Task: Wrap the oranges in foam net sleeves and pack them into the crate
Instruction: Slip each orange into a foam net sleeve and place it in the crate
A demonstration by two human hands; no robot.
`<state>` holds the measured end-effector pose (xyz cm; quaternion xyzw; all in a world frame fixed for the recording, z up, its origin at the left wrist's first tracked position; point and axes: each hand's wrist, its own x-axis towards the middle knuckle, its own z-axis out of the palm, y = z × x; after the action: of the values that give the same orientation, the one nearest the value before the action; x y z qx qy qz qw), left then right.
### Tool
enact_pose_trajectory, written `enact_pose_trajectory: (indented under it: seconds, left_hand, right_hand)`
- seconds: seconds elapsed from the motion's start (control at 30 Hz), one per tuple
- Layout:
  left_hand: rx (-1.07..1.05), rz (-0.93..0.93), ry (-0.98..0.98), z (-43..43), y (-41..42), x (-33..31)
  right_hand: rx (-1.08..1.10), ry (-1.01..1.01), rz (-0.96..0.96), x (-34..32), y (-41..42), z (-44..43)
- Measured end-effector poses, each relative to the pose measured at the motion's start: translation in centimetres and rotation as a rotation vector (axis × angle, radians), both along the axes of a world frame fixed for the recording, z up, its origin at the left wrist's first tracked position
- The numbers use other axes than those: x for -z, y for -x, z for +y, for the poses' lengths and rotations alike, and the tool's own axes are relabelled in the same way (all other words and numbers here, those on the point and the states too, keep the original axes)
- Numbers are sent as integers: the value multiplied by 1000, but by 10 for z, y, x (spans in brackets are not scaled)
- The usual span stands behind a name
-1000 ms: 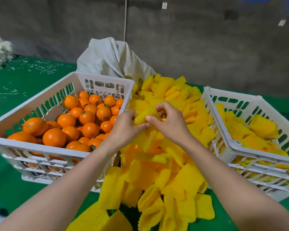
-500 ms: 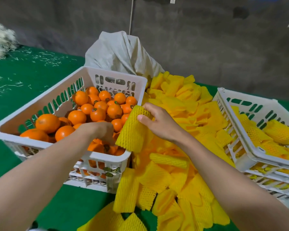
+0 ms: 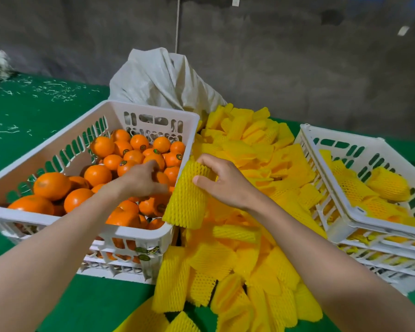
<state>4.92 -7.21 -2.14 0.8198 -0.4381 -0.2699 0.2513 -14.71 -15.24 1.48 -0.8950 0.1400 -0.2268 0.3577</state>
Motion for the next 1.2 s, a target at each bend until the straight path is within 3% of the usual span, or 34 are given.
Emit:
enact_pose_trajectory:
  seconds: [0.1, 0.2, 0.3, 0.43, 0.57, 0.8, 1.0, 1.2]
  left_hand:
    - [-90, 430, 353, 3, 0, -6]
    - [-13, 776, 568, 4, 18, -21]
    - [80, 950, 613, 5, 49, -32]
    - [29, 1217, 623, 3, 87, -43]
    - [-30, 1302, 586, -5, 119, -41]
    - [-147, 1456, 542, -20, 163, -25]
    - [-148, 1337, 573, -28, 188, -13]
    - [-147, 1235, 587, -35, 202, -6]
  right_hand:
    - [-6, -48, -14, -2, 10, -3]
    - [-24, -93, -21, -4, 19, -4]
    - [-61, -161, -38, -7, 30, -3]
    - [-114, -295, -41, -8, 52, -4]
    - [-187, -476, -71, -9, 76, -1]
    - [-155, -558, -34, -5, 99, 0]
    - [-105, -476, 20, -2, 116, -2]
    - [109, -253, -17, 2, 128, -8]
